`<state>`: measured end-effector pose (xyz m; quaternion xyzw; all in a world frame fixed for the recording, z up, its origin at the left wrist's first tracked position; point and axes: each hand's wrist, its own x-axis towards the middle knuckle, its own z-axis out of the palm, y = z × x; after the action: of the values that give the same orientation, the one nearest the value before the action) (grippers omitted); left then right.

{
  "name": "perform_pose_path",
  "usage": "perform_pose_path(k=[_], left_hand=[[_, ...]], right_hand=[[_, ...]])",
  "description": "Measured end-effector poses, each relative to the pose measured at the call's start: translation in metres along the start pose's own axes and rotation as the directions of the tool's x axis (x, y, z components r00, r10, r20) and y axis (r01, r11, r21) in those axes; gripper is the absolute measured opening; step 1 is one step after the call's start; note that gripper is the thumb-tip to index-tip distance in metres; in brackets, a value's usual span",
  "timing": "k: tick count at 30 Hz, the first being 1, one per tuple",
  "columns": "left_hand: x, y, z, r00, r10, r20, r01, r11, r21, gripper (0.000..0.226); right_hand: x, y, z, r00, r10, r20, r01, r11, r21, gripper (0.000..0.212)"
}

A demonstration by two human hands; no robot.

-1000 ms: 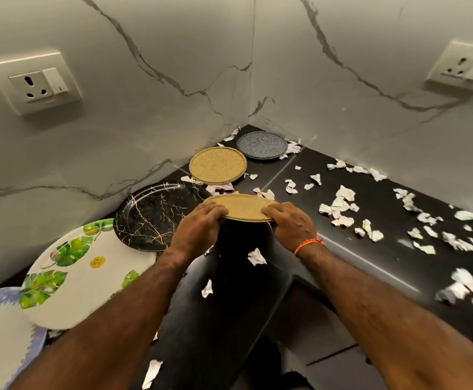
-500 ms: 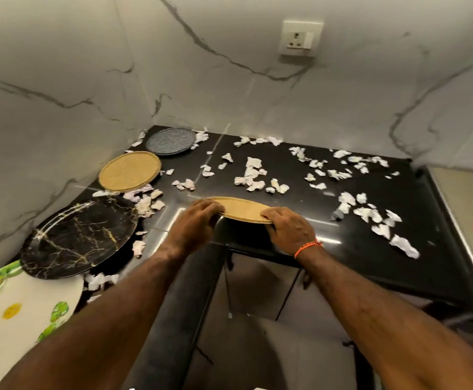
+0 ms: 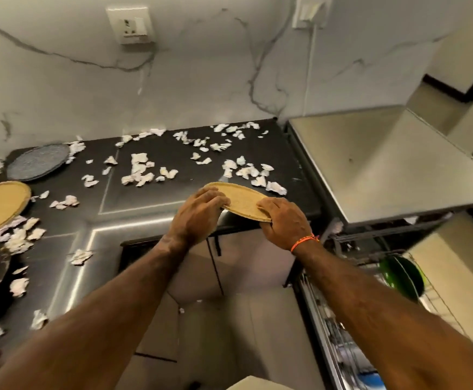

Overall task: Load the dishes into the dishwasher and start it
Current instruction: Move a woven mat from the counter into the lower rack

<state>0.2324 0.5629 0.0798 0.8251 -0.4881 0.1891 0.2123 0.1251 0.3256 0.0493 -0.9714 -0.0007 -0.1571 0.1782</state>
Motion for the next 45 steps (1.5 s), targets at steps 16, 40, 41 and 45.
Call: perform_pose_path(k=[16, 40, 41, 45], left_hand=[[0.077, 0.205, 0.173, 0.897, 0.344, 0.276, -0.269, 0.923, -0.275, 0.018], [0.087, 0.213, 0.576, 0.438, 0.403, 0.804, -0.049, 0.903, -0.426, 0.038], [0.084, 0.212, 0.587, 0.420, 0.396, 0.816, -0.038, 0.907, -0.420, 0.039], [0.075, 0.215, 0.623, 0.388, 0.393, 0.834, -0.044, 0.911, -0.410, 0.033]], right_hand=[[-0.231, 0.142, -0.045, 0.841, 0.539, 0.041, -0.539, 0.842, -0.015, 0.042], [-0.302, 0.339, 0.206, 0.240, 0.953, 0.183, -0.955, 0.198, 0.222, 0.035], [-0.303, 0.344, 0.217, 0.222, 0.955, 0.198, -0.958, 0.175, 0.228, 0.035], [-0.306, 0.360, 0.246, 0.160, 0.963, 0.217, -0.963, 0.105, 0.248, 0.032]])
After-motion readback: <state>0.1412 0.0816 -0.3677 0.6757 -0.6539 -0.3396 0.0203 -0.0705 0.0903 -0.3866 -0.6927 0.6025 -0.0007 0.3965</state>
